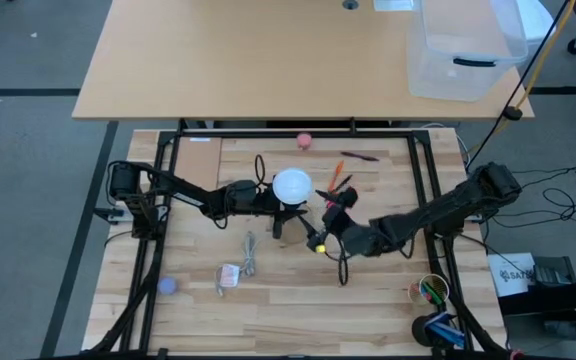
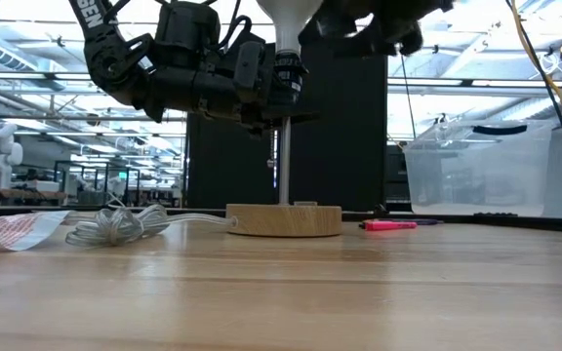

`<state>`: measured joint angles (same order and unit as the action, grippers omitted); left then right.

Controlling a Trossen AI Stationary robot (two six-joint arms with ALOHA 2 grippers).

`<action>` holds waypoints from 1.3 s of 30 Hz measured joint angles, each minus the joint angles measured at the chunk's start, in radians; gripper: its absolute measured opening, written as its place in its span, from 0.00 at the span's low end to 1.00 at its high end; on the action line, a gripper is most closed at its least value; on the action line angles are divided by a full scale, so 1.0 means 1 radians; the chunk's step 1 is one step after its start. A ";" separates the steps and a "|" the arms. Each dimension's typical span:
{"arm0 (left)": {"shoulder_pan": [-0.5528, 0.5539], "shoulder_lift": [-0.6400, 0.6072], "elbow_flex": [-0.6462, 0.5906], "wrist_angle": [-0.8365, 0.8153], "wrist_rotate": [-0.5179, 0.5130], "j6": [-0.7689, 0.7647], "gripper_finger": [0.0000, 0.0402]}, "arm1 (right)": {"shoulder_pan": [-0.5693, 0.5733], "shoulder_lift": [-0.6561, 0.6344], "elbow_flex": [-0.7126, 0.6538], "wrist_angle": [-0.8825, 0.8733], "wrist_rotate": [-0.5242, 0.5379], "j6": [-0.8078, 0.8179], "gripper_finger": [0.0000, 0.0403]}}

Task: Screw lightbulb
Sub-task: Remove the white lightbulb from the desk lamp

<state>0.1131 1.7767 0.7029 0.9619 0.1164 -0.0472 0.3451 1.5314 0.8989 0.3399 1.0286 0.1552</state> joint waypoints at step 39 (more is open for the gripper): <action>-0.027 0.003 -0.003 -0.021 -0.320 0.013 0.14 | -0.081 0.290 0.072 0.817 0.042 -0.544 0.62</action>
<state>0.0864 1.7794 0.6994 0.9410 -0.2039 -0.0343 0.2639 1.8210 0.9714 1.1570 1.0702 -0.3890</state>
